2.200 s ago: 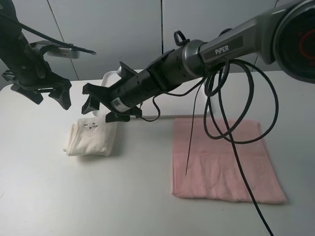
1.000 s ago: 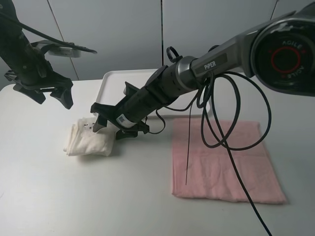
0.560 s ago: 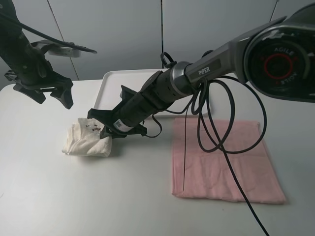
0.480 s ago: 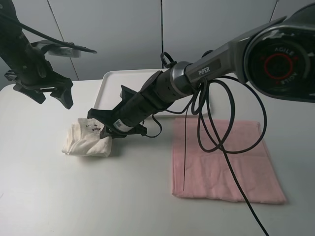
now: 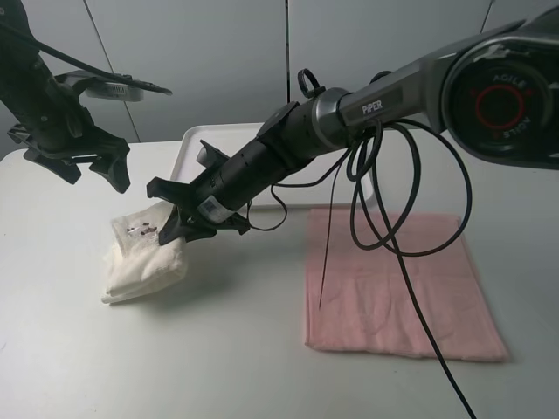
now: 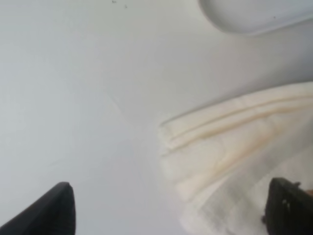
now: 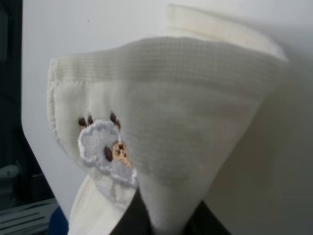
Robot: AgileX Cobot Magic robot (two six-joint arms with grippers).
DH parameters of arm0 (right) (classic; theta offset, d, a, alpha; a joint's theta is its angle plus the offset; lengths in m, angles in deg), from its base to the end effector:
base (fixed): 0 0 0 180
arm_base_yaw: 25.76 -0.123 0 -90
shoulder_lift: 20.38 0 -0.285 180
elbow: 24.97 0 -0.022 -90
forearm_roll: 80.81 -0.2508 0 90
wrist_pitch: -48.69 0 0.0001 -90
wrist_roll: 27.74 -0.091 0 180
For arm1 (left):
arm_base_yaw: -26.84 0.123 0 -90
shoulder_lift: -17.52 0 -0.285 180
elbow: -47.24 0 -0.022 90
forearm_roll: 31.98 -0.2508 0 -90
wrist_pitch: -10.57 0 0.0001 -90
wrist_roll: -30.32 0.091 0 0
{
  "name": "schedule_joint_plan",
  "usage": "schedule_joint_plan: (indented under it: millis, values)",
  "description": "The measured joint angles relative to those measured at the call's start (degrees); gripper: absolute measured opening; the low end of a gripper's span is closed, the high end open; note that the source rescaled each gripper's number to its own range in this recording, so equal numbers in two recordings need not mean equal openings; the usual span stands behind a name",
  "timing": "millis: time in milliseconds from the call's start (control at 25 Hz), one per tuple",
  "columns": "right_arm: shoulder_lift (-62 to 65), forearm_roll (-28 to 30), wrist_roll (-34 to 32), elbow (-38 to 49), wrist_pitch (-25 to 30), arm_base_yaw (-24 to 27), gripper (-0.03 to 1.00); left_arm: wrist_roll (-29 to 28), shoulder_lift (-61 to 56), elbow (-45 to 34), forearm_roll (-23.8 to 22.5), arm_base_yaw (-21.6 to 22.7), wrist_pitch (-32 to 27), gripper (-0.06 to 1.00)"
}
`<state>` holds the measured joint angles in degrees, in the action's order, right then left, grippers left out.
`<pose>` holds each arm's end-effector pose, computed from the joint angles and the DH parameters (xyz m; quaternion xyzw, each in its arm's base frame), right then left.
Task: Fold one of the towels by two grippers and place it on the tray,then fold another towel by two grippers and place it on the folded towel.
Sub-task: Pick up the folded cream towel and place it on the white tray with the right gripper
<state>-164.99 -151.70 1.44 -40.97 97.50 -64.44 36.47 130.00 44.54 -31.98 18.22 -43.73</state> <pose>0.3302 0.3473 0.0939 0.1460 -0.8834 -0.4449 0.0186 0.3577 -0.0542 0.2101 0.1280 0.9875 -0.0020 0.0917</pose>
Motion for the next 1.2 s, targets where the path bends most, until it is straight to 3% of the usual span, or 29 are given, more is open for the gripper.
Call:
schedule_joint_plan:
  millis: [280,480,1000,1200]
  values:
    - [-0.1,0.0,0.2,-4.5,6.5,4.7,0.09,0.0,0.0,0.0,0.0,0.0,0.0,1.00]
    - [-0.1,0.0,0.4,-6.7,7.3,6.2,0.09,0.0,0.0,0.0,0.9,0.0,0.0,1.00]
    - [-0.1,-0.1,1.7,-8.2,4.7,15.4,0.09,0.0,0.0,0.0,1.3,0.0,0.0,1.00]
    - [0.0,-0.1,4.6,-8.2,0.4,19.1,0.09,0.2,0.0,0.0,1.3,0.0,0.0,1.00]
